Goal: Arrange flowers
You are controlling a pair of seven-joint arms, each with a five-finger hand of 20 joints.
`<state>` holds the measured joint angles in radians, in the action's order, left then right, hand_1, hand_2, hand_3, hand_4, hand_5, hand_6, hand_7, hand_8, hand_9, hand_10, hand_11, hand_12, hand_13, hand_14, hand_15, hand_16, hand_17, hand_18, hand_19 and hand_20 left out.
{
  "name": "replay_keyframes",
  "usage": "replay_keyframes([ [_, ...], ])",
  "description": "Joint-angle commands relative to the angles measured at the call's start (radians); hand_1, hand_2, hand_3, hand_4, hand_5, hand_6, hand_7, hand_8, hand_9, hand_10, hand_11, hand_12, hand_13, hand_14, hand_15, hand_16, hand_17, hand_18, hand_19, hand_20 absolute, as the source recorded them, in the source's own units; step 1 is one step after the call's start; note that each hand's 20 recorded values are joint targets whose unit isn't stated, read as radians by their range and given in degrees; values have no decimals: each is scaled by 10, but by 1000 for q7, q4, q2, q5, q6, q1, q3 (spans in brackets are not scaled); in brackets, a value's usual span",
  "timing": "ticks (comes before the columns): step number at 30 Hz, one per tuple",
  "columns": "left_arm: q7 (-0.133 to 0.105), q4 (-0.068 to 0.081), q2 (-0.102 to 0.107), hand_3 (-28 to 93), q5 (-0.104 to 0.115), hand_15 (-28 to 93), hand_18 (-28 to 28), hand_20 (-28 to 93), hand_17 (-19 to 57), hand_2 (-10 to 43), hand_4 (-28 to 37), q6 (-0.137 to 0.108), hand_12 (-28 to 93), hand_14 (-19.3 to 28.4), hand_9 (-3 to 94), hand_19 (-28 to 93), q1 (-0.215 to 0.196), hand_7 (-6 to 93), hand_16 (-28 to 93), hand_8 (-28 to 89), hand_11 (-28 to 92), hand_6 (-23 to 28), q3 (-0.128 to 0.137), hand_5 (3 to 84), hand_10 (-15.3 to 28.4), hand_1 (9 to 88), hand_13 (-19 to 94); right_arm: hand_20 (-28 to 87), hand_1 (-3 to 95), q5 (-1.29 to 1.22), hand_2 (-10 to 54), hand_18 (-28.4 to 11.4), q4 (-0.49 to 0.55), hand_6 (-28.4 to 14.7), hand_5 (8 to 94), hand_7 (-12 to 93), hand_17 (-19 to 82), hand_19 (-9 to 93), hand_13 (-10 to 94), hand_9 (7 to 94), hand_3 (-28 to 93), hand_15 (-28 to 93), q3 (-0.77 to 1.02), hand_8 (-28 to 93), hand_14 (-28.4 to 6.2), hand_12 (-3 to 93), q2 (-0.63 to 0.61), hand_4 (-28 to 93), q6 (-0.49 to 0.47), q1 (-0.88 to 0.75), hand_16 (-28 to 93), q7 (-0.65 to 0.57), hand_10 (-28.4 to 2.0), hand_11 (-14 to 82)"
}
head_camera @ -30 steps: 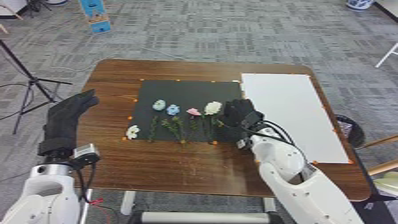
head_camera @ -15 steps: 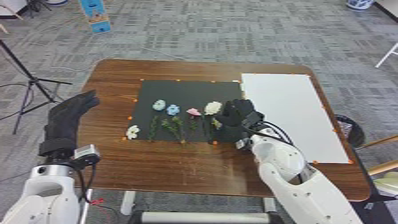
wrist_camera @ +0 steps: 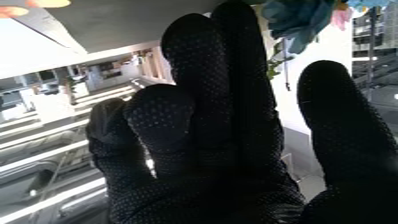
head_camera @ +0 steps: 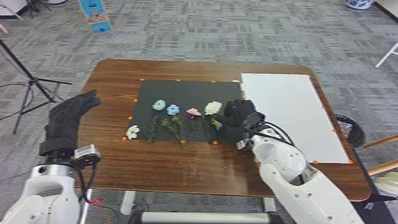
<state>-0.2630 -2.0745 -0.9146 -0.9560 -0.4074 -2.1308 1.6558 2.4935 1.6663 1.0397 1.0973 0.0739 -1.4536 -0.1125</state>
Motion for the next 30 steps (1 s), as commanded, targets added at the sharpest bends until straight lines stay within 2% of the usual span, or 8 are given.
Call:
replay_keyframes([
  [1, -4, -2, -4, 734, -2, 95, 49, 135, 40, 33, -283, 2, 107, 123, 490, 11, 4, 132, -13, -78, 181, 47, -1, 486, 132, 194, 333, 665, 301, 11, 92, -269, 1, 8, 834, 230, 329, 814, 713, 860, 590, 688, 3, -82, -152, 313, -25, -137, 12, 13, 435, -6, -145, 335],
  [10, -15, -1, -6, 734, 0, 89, 47, 134, 38, 30, -283, -18, 106, 117, 485, 10, 3, 130, -15, -78, 177, 47, 7, 484, 131, 193, 321, 654, 265, -56, 78, -265, 92, 6, 799, 236, 304, 778, 689, 835, 604, 645, 139, -79, -162, 310, -101, -134, 58, 22, 420, -45, -152, 321],
  [13, -26, 2, -2, 734, 3, 86, 46, 133, 38, 29, -283, -18, 101, 109, 479, 10, 8, 128, -17, -77, 169, 47, 8, 482, 132, 193, 309, 603, 244, -223, 74, -246, 164, -6, 734, 217, 276, 685, 650, 771, 610, 523, 231, -78, -165, 285, -126, -134, 35, -39, 370, -36, -158, 270],
  [19, -53, -10, -6, 737, -10, 70, 14, 133, 57, 26, -283, -24, 87, 99, 459, 13, -12, 111, -35, -78, 151, 50, 33, 474, 132, 191, 289, 429, 203, -999, 67, -204, 298, -35, 539, 160, 189, 433, 487, 557, 622, 243, 602, -72, -183, 217, 42, -138, -375, -234, 285, 16, -179, 119],
  [22, -57, -18, -13, 735, -7, 69, 17, 133, 63, 27, -283, -5, 85, 98, 455, 14, -24, 109, -37, -78, 149, 49, 51, 469, 131, 189, 284, 347, 175, -1472, 73, -196, 283, -45, 459, 108, 156, 322, 408, 474, 612, 122, 730, -60, -189, 198, 179, -137, -571, -309, 308, -22, -179, 60],
  [23, -61, -22, -17, 734, 4, 70, 20, 134, 63, 30, -283, 25, 86, 98, 455, 15, -36, 109, -38, -77, 149, 49, 66, 470, 131, 187, 285, 328, 165, -1696, 73, -196, 272, -43, 443, 93, 152, 288, 384, 455, 610, 102, 723, -60, -193, 190, 185, -135, -567, -339, 304, -38, -177, 52],
  [25, -69, -32, -25, 726, -1, 96, 67, 172, 106, 93, -283, 24, 92, 122, 479, 57, -54, 123, -31, -78, 166, 38, 75, 487, 136, 167, 338, 292, 126, -1941, 72, -203, 269, -34, 403, 63, 138, 219, 332, 421, 604, 70, 704, -59, -206, 172, 203, -132, -537, -378, 277, -34, -174, 44],
  [30, -65, -43, -38, 728, -11, 104, 81, 193, 119, 102, -283, 28, 94, 130, 494, 72, -63, 129, -27, -79, 174, 36, 83, 496, 138, 164, 358, 270, 81, -1540, 75, -201, 292, -23, 394, 68, 140, 176, 318, 422, 631, 71, 749, -59, -195, 156, 326, -135, -491, -414, 250, 226, -157, 47],
])
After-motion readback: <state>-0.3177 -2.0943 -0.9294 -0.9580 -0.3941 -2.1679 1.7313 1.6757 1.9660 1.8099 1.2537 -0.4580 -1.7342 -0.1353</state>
